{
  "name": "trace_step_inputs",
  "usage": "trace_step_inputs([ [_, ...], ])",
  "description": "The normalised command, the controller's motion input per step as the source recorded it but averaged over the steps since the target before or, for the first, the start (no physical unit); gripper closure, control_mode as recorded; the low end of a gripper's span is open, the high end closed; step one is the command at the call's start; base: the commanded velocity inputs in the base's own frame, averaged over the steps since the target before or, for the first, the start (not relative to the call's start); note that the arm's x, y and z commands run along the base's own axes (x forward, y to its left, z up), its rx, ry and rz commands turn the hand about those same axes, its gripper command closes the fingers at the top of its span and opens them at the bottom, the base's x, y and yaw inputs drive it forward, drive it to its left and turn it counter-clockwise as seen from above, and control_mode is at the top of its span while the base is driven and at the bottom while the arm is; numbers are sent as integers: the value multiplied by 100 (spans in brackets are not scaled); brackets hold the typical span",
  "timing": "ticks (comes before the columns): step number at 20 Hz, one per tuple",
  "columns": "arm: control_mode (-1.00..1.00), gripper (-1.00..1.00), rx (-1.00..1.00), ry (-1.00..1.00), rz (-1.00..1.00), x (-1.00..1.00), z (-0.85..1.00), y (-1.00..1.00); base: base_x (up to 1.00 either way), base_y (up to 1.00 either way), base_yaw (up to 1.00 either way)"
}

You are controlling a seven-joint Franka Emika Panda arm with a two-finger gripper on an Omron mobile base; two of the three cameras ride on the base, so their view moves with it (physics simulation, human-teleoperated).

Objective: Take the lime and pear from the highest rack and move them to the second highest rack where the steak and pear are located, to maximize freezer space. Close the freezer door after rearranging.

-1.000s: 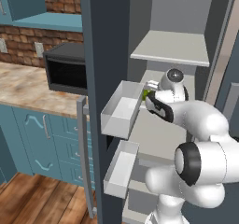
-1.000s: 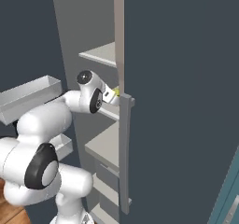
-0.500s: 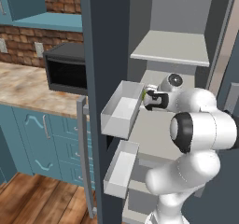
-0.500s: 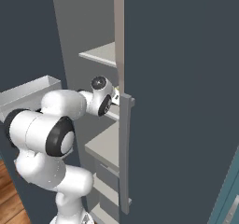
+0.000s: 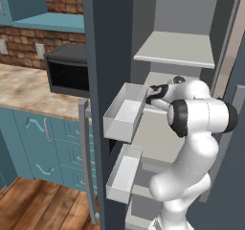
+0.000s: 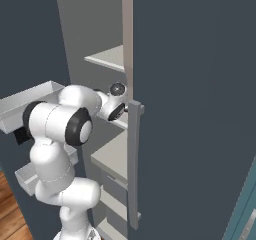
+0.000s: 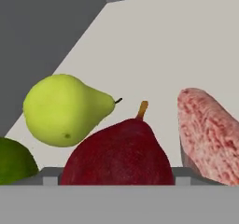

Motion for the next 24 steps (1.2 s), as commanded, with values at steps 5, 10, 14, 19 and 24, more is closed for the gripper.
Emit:
trace_step_inputs([
  [5,-100,-100,0,6,0,38,-33,0,0,0,0],
  [10,-100,-100,0,3,0,-11,-24,6,0,0,0],
  [14,-100,-100,-2,-3,0,-57,0,21,0,0,0],
  [19,-100,-100,-1,-21,0,-78,10,19,0,0,0],
  [24,-100,-100,0,-26,0,-95,24,16,0,0,0],
])
